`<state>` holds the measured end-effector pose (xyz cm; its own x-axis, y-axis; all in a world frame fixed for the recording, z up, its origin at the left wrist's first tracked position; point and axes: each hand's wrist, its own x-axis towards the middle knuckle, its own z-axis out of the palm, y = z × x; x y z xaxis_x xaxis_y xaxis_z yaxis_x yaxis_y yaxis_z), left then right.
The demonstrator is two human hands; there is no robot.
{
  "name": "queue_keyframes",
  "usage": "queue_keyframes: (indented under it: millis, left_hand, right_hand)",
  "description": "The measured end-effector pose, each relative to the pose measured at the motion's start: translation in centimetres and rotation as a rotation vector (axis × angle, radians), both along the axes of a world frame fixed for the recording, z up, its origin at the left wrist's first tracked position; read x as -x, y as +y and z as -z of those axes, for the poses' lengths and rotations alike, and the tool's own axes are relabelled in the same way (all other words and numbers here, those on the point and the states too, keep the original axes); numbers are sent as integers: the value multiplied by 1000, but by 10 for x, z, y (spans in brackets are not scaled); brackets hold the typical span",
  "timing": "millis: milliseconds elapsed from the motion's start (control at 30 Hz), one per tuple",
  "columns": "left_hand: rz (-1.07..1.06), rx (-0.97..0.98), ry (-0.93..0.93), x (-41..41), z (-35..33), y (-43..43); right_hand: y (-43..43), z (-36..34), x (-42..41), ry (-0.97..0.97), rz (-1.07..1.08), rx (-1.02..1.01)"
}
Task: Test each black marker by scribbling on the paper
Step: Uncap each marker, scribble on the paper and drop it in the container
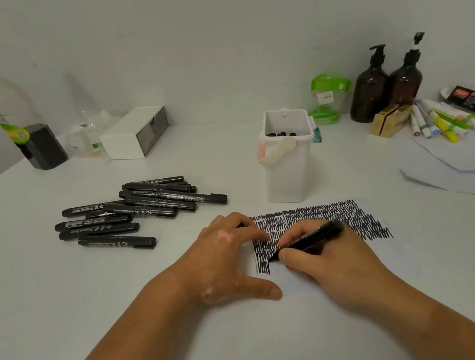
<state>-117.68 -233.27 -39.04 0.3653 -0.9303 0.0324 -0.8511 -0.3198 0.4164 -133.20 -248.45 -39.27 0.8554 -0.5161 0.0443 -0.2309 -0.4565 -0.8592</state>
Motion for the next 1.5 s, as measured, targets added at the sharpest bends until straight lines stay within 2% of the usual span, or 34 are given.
queue_keyframes:
  millis: [167,867,1067,1133,1267,1367,1433,1500]
  left_hand:
    - [1,-4,-2,-1,0,0]
    - [-4,-8,8,0,-2,0]
    - [-16,-14,7,-1,-1,0]
    - [-55,45,78,-3,-1,1]
    - [-205,302,370,-8,-4,1]
    - [-269,414,486,-8,-4,0]
    - [-263,477,632,-5,-2,-3]
    - [-264,547,797,-4,-1,-5]
  right_hand:
    - [-2,0,1,30,-49,-4]
    - [-3,0,-1,28,47,16]
    - [-3,-5,1,-3,-3,-25]
    - [-5,-6,0,-85,33,-136]
    - [-11,-14,3,-284,98,-488]
    - [-20,-16,7,-333,108,-435]
    - [-25,-18,9,-355,122,-411]
    - [-28,-21,10,-398,108,-499]
